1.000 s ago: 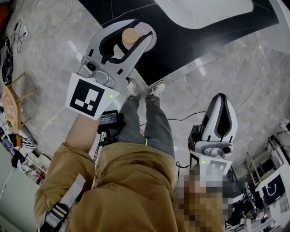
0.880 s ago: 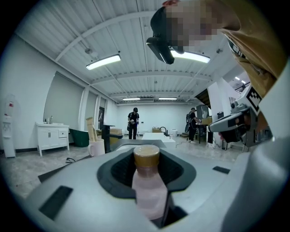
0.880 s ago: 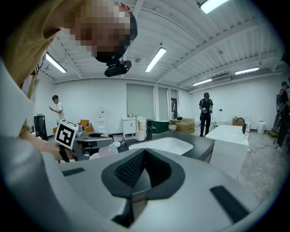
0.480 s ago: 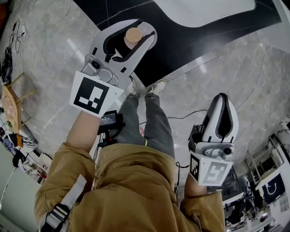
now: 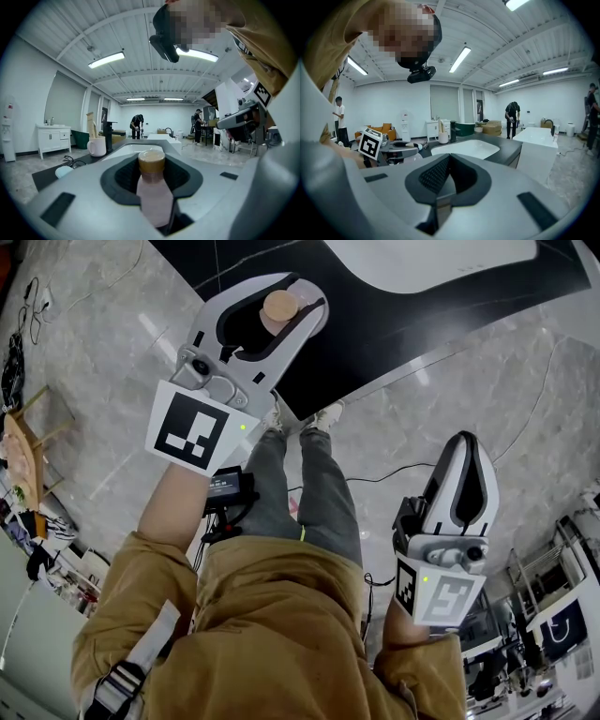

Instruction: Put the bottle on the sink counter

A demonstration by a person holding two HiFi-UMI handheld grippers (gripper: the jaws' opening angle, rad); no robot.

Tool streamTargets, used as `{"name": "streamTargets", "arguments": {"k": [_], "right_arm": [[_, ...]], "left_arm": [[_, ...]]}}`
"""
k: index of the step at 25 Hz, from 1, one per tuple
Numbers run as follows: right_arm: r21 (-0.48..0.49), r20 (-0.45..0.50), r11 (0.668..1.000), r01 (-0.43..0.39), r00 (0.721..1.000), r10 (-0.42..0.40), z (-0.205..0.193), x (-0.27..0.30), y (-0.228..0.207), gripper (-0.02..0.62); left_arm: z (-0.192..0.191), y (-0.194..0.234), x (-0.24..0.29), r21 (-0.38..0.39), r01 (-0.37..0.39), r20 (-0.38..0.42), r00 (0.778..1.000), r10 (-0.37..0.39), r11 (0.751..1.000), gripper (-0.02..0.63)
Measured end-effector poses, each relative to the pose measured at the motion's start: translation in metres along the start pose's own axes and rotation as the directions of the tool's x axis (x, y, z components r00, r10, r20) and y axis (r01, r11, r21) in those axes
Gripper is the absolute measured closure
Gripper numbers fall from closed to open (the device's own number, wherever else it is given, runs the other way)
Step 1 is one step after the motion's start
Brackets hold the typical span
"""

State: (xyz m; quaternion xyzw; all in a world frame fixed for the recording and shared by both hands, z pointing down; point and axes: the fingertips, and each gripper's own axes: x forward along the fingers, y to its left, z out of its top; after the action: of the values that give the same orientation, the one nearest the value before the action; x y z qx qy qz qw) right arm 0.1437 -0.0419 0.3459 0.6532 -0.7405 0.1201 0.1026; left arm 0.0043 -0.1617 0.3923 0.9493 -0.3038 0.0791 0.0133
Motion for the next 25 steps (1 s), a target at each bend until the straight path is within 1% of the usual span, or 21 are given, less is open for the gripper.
{"name": "streamTargets", "arguments": {"k": [16,25], "right_arm": [[0.011,-0.012,1.0,-0.007,1.0,0.008,-0.009,0.014,0.001,0.591],[0.014,-0.016,1.0,-0.011,1.0,0.011,-0.011,0.014,0.0,0.591]], "left_arm": [[-0.017,0.008,0.001,-0.004,-0.005,-0.006,1.0,0.005,1.0,0.48],[-0.019,0.007,-0.001,0.003,-0.011,-0.005,1.0,0.011,1.0,0.48]]}}
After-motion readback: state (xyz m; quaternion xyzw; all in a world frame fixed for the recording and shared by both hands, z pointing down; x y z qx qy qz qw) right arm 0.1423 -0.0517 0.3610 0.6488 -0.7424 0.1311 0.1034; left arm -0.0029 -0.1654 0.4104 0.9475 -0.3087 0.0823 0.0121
